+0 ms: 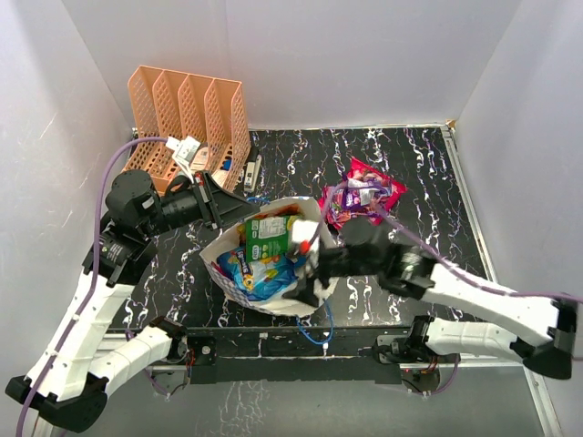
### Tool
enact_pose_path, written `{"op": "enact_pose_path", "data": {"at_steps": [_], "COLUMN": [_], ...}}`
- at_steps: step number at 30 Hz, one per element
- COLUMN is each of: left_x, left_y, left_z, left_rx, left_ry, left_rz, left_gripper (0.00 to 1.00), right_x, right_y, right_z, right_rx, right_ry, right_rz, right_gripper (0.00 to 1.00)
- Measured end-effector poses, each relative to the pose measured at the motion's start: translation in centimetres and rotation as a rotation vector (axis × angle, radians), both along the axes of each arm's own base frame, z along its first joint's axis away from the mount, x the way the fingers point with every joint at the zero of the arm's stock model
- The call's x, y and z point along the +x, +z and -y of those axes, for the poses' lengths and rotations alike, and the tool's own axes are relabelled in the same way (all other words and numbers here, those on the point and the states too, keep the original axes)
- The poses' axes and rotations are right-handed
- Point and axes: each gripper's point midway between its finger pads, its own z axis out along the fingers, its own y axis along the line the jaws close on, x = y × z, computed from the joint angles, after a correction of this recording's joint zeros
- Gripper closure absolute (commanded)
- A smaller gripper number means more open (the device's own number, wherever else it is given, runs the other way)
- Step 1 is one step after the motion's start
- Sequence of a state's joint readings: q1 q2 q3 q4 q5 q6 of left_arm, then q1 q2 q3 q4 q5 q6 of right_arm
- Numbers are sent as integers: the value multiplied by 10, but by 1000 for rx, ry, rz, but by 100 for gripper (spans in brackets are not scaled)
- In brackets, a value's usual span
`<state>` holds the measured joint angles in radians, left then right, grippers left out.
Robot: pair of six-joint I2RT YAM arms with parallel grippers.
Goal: Take the snacks out of the paper bag
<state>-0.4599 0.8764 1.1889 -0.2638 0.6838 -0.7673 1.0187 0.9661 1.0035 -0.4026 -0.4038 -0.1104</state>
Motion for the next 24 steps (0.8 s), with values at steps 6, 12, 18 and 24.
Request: {"op": "enact_pose_path", "data": {"at_steps": [6, 12, 18, 24], "left_x": [-1, -7, -11, -11], "left_y": [10, 17, 22, 22], "left_z": [-2, -5, -7, -6], "left_rx": [-17, -42, -58, -66], "left_ry": [19, 24, 23, 22], "left_rz": [12, 6, 17, 16], "left_gripper": [100, 100, 100, 100], "right_x": [3, 60, 84, 103], "right_y": [-107, -100, -109, -102], "right_z": [-40, -60, -67, -62], "right_rx": [-164, -143, -195, -194], "right_ry": [46, -132, -156, -190], "right_rz": [180, 408, 562, 668], "right_gripper": [7, 10, 6, 1]}}
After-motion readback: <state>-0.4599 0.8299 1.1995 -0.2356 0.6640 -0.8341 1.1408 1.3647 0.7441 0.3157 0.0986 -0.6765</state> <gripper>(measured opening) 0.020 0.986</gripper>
